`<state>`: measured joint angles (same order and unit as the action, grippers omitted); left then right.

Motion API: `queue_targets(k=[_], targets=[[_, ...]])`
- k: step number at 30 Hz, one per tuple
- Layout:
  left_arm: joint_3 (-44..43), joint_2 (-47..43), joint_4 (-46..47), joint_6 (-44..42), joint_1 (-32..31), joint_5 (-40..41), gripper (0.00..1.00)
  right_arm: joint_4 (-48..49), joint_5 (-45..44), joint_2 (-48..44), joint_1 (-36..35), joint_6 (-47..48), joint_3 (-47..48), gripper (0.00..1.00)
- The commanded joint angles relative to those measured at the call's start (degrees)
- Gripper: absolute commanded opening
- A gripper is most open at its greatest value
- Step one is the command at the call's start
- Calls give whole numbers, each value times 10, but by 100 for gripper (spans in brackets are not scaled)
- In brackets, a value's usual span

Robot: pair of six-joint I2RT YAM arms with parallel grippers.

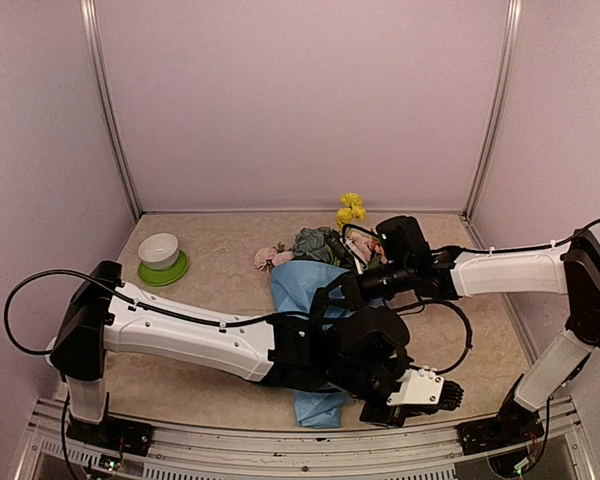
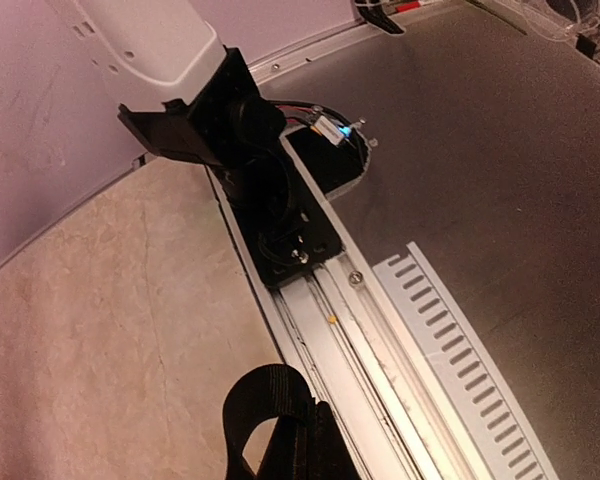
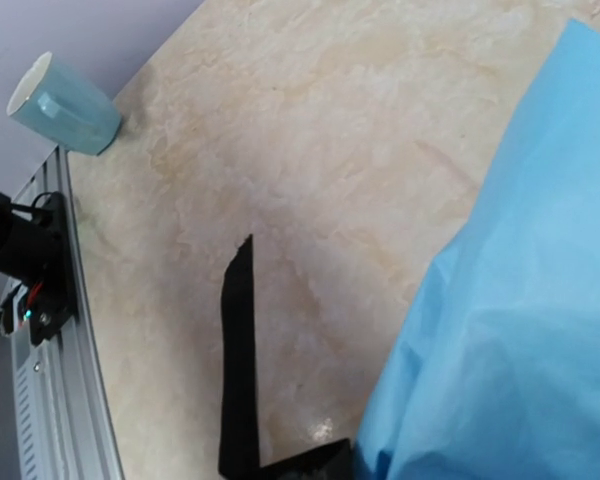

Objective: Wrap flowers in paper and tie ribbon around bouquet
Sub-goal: Place the right side of the half-tied ribbon at the center of the board, then cross the half-tied ribbon over the folded bouquet.

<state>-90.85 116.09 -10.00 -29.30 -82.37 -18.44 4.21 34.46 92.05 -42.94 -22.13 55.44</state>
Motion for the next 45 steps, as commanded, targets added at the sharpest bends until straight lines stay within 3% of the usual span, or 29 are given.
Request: queue_targets(k=[1,8,12,15,17,18,19,20,31,33,36,39,42,45], targets=[[-29,5,117,-4,-1,75,0,0,23,-20,5,12,3,0],[-22,-9,182,38,4,127,1,-7,36,-20,3,24,5,0],[-18,-14,169,36,-1,89,3,-12,40,-21,3,33,7,0],[-25,-1,119,29,-4,55,13,-25,37,-20,3,41,14,0],[-30,4,75,21,-4,35,54,-24,37,-22,2,42,11,0],[-29,3,65,23,-4,40,83,-23,38,-24,2,41,9,0],[-22,-1,64,28,-5,53,97,-22,39,-24,2,41,8,0],[-11,-11,67,27,-5,69,98,-22,39,-24,2,42,7,0],[77,-73,82,-51,-3,265,99,-25,39,-20,-4,42,13,0],[108,-107,100,-51,1,266,99,-26,38,-20,-5,43,14,0],[173,-192,129,11,35,195,96,-22,34,-19,-12,44,14,0],[256,-293,154,120,110,108,77,-17,33,-17,-21,44,15,0],[344,-367,181,235,177,114,57,0,26,-17,-29,34,15,0],[442,-413,223,301,230,120,52,21,9,-18,-34,11,12,0]])
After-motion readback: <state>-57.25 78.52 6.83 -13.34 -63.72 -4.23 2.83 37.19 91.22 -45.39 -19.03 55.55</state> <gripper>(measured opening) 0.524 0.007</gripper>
